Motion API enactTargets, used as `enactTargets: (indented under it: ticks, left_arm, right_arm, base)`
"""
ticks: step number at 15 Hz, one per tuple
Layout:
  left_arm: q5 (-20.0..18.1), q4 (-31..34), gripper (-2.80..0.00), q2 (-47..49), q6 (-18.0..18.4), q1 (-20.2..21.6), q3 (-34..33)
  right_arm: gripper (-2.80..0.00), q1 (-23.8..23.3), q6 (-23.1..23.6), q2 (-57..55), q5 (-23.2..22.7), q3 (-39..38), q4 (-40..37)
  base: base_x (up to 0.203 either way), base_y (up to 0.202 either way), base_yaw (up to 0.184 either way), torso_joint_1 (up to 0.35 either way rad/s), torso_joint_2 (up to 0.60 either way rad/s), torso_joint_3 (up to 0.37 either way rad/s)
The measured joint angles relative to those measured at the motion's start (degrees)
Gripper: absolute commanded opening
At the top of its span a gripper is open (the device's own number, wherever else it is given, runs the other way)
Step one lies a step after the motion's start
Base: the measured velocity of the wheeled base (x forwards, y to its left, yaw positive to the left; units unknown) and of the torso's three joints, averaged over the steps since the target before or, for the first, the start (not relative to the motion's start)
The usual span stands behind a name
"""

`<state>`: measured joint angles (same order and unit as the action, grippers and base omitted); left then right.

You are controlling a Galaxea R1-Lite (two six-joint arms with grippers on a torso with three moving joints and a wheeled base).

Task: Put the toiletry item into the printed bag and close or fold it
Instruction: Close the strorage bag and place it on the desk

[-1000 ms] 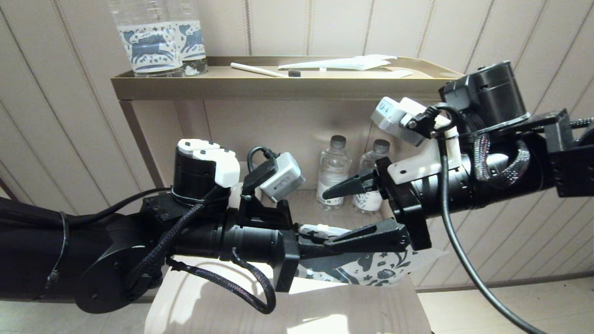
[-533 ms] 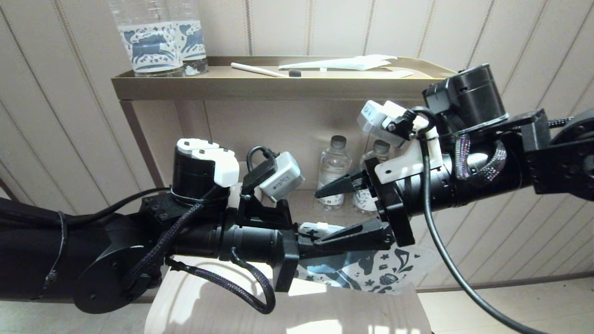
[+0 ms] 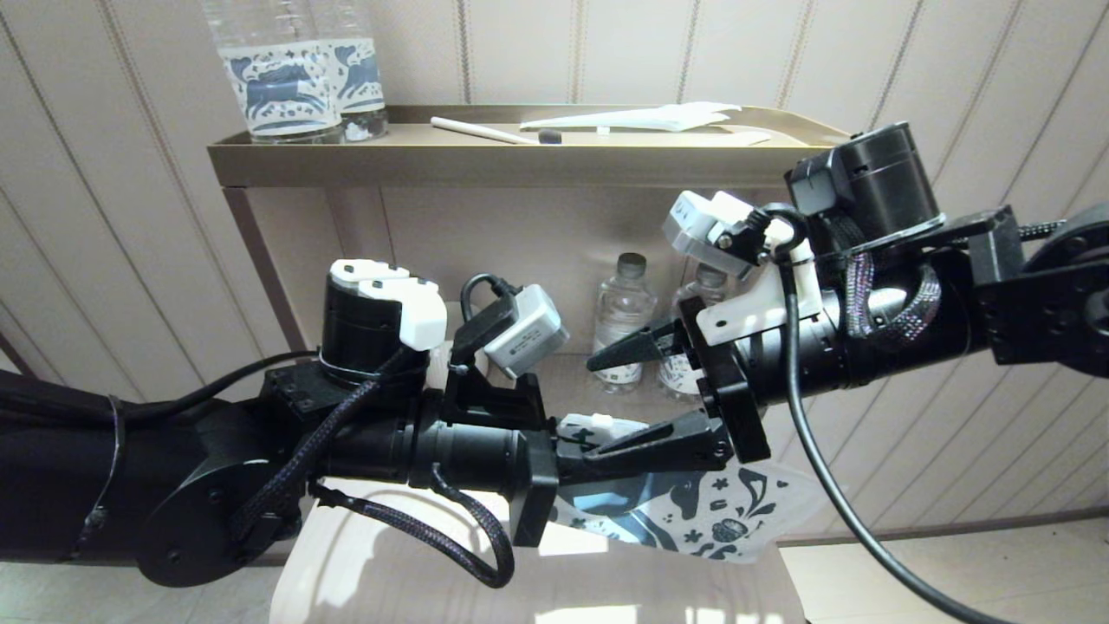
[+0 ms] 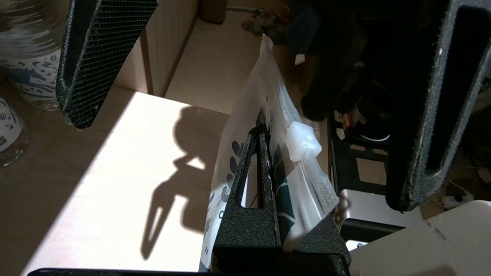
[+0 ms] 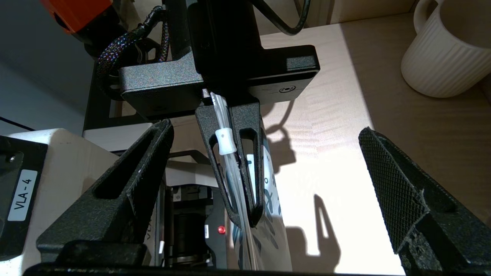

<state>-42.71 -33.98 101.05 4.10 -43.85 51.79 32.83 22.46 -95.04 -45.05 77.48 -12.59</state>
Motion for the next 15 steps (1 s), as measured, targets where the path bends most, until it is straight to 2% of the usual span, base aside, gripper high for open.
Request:
enactTargets:
  ticks: [15]
  left_arm:
    - [0.05,0.00,-2.80,-0.06,0.11,-0.27,-0.20]
  right_arm:
    - [0.00,0.21,0.11,0.09,0.54,2.09,-3.80]
  base:
    - [0.000,0.000,0.000,0.000,0.00,0.000]
